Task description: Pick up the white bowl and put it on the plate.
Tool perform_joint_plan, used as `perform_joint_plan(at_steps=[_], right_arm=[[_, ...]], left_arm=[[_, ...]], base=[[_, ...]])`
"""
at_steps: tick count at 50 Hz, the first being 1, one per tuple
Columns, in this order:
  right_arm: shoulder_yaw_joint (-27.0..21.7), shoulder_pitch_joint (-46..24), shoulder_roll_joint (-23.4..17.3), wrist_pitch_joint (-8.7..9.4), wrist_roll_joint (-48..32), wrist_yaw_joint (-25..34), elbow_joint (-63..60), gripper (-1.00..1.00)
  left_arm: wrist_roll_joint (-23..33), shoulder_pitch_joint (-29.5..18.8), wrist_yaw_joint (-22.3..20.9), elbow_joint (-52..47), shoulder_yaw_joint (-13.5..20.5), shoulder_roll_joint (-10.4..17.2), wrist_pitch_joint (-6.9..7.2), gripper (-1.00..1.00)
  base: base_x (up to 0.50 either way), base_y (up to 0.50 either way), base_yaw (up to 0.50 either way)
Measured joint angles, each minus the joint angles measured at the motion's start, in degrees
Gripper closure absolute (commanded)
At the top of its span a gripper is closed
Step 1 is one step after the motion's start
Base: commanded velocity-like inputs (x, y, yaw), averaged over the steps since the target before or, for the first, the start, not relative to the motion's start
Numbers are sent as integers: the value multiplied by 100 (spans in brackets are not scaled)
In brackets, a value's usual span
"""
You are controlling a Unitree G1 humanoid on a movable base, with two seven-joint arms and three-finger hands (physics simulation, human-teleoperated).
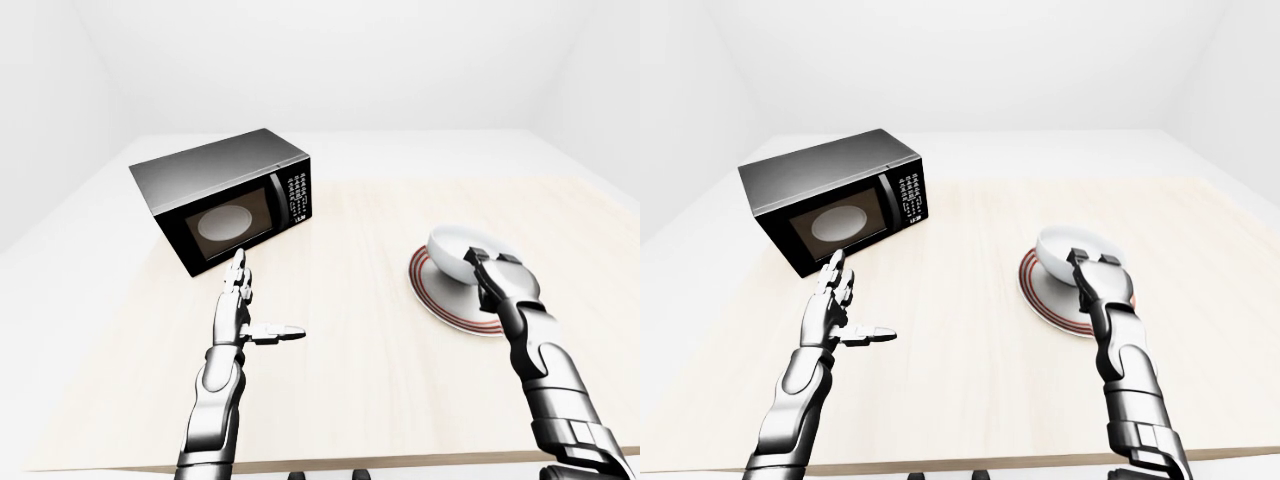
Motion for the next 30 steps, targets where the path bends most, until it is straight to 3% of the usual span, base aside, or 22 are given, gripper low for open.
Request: perform_joint_plan(at_steps=[30], right_arm=[[0, 45, -59, 0, 52, -81, 203, 100]], left_arm=[[0, 0, 0, 0, 0, 0, 0, -100]], base=[[0, 0, 0]])
